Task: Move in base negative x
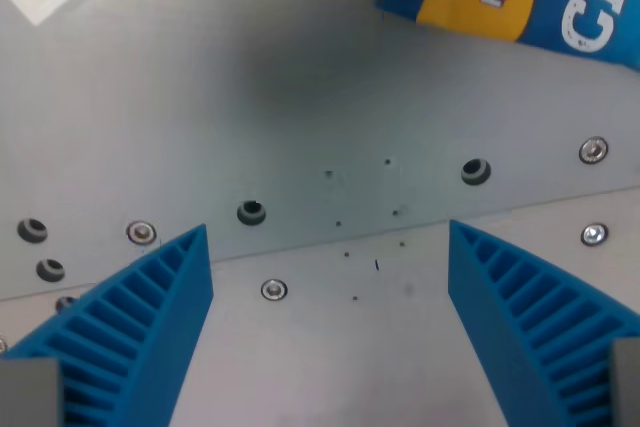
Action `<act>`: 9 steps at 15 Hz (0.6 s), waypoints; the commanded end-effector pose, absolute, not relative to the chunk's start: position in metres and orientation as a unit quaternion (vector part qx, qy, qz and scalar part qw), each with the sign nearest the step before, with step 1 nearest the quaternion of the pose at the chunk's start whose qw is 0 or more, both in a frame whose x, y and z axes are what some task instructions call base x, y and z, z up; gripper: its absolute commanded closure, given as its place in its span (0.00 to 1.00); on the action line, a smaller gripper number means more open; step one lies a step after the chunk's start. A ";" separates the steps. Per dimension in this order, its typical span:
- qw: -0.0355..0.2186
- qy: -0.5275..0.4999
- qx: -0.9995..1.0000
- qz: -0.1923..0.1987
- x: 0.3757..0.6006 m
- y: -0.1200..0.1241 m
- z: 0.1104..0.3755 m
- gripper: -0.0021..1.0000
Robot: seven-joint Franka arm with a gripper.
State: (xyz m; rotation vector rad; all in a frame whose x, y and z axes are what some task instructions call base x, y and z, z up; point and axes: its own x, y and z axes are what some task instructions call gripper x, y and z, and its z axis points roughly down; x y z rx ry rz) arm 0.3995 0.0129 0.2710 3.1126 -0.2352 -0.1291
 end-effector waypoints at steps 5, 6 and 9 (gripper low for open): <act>0.002 -0.074 0.997 -0.003 0.353 0.003 0.273 0.00; 0.002 -0.074 0.997 -0.003 0.348 0.002 0.272 0.00; 0.002 -0.074 0.997 -0.003 0.332 0.000 0.269 0.00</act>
